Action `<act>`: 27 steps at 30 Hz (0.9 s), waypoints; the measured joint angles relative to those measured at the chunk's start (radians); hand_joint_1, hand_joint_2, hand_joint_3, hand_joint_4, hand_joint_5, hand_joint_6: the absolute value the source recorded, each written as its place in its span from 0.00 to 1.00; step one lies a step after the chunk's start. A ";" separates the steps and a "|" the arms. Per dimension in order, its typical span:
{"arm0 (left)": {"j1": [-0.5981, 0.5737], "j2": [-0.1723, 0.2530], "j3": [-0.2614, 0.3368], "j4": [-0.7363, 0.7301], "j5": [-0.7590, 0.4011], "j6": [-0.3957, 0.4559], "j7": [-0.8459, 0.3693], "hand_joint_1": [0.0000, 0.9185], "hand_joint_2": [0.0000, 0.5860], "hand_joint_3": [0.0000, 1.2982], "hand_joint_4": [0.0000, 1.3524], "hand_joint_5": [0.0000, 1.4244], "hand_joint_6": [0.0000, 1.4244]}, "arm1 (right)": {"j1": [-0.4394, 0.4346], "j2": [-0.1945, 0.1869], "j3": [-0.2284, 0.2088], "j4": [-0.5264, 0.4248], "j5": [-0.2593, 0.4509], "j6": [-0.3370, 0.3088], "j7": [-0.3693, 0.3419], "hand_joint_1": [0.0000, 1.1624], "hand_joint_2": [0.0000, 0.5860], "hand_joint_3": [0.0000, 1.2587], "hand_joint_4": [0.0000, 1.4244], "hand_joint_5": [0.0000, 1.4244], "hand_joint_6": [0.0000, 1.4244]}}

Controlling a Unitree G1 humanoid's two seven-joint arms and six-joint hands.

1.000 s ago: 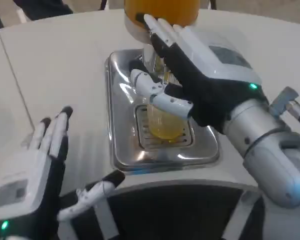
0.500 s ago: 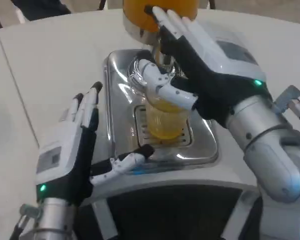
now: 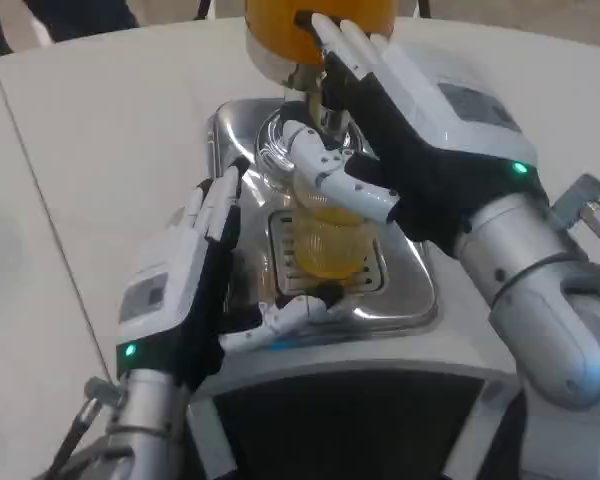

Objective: Grasp the cup under the faucet to collect the drink, then remove the cup.

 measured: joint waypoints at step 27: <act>-0.096 -0.023 -0.024 0.141 -0.057 -0.068 0.058 0.33 0.11 0.00 0.00 0.05 0.08 | 0.043 0.034 -0.002 -0.008 -0.016 -0.041 -0.027 0.09 0.97 0.03 0.00 0.00 0.00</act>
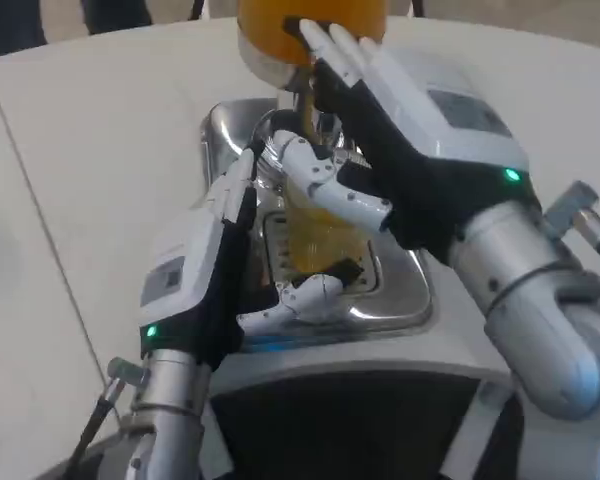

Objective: Grasp the cup under the faucet to collect the drink, then remove the cup.

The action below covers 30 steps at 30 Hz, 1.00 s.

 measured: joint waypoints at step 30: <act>-0.024 -0.015 -0.019 0.058 -0.043 -0.063 0.002 0.33 0.12 0.00 0.00 0.09 0.12 | 0.727 -0.041 -0.158 -0.361 -0.020 -0.289 -0.186 0.39 0.98 0.00 0.00 0.00 0.03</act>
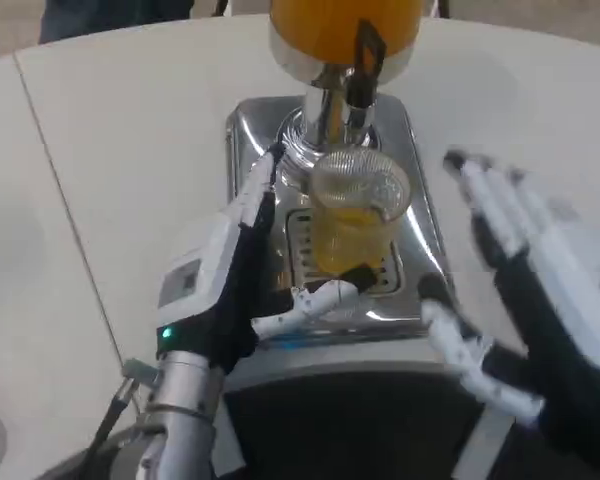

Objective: Grasp the cup under the faucet to collect the drink, then remove the cup.

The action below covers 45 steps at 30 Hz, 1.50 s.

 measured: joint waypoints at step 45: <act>-0.240 -0.147 -0.052 0.379 -0.039 -0.078 0.159 0.39 0.08 0.00 0.00 0.19 0.22 | -0.010 -0.019 -0.152 0.059 0.159 0.006 0.122 0.33 0.85 0.00 0.00 0.00 0.05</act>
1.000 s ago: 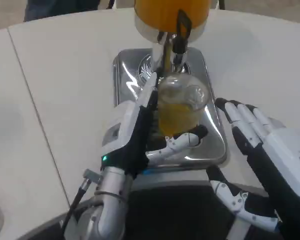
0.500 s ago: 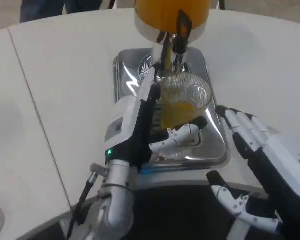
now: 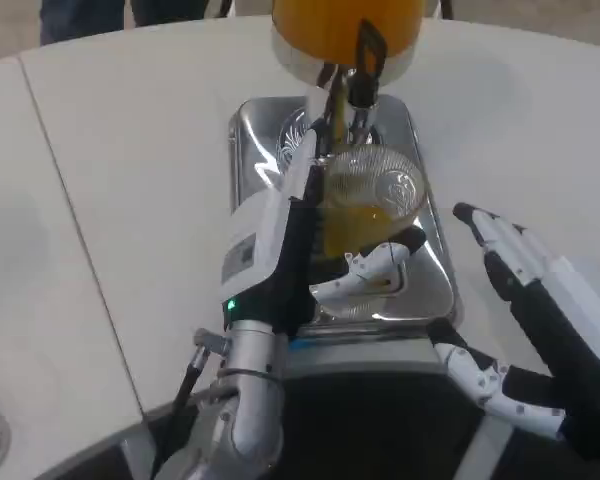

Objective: Grasp the cup under the faucet to collect the drink, then remove the cup.

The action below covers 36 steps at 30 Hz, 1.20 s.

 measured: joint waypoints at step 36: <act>-0.083 -0.132 -0.022 0.206 0.022 0.068 0.423 0.66 0.00 0.87 0.79 1.00 1.00 | -0.138 -0.012 -0.065 0.030 0.063 0.216 0.128 0.23 0.89 0.00 0.00 0.00 0.07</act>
